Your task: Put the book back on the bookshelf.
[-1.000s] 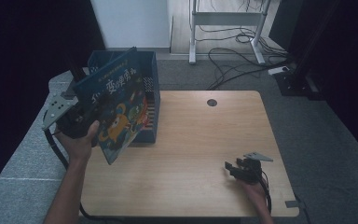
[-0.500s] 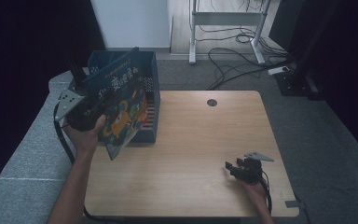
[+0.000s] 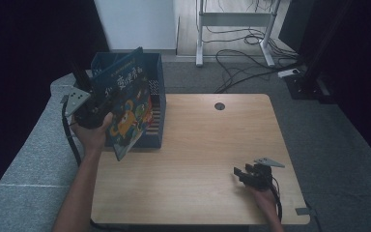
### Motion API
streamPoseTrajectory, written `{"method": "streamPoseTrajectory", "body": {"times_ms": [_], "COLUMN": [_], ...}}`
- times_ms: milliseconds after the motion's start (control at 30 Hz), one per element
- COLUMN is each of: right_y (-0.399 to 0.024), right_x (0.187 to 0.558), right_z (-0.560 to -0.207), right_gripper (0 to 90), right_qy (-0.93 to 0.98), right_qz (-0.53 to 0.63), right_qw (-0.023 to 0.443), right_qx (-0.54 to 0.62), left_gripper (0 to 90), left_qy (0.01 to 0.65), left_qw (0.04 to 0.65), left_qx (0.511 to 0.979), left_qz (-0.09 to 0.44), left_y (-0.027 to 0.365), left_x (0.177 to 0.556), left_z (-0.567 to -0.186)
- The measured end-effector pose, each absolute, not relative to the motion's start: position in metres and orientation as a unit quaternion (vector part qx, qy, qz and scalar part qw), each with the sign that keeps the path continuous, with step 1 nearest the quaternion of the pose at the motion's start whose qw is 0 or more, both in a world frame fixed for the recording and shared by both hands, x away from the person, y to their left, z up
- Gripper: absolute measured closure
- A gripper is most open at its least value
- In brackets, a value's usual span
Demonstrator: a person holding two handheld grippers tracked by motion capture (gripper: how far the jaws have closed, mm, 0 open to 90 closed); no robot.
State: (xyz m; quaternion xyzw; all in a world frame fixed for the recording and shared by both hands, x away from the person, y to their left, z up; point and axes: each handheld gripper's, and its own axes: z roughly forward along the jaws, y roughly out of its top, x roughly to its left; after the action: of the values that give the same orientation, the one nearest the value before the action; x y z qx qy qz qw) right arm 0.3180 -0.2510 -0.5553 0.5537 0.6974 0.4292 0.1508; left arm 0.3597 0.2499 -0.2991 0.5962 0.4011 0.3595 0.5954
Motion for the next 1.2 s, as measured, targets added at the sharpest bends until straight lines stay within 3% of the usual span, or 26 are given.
{"method": "streamPoseTrajectory", "body": {"times_ms": [1200], "right_y": [-0.256], "right_x": [0.317], "right_z": [-0.556], "right_gripper": [37.8], "right_qy": [0.683], "right_qz": [0.439], "right_qw": [0.145], "right_qx": [0.565], "left_gripper": [82.1], "left_qy": [0.414], "left_qw": [0.582], "left_qx": [0.587], "left_qz": [0.382], "left_y": [0.233], "left_x": [0.401], "left_z": [-0.288]}}
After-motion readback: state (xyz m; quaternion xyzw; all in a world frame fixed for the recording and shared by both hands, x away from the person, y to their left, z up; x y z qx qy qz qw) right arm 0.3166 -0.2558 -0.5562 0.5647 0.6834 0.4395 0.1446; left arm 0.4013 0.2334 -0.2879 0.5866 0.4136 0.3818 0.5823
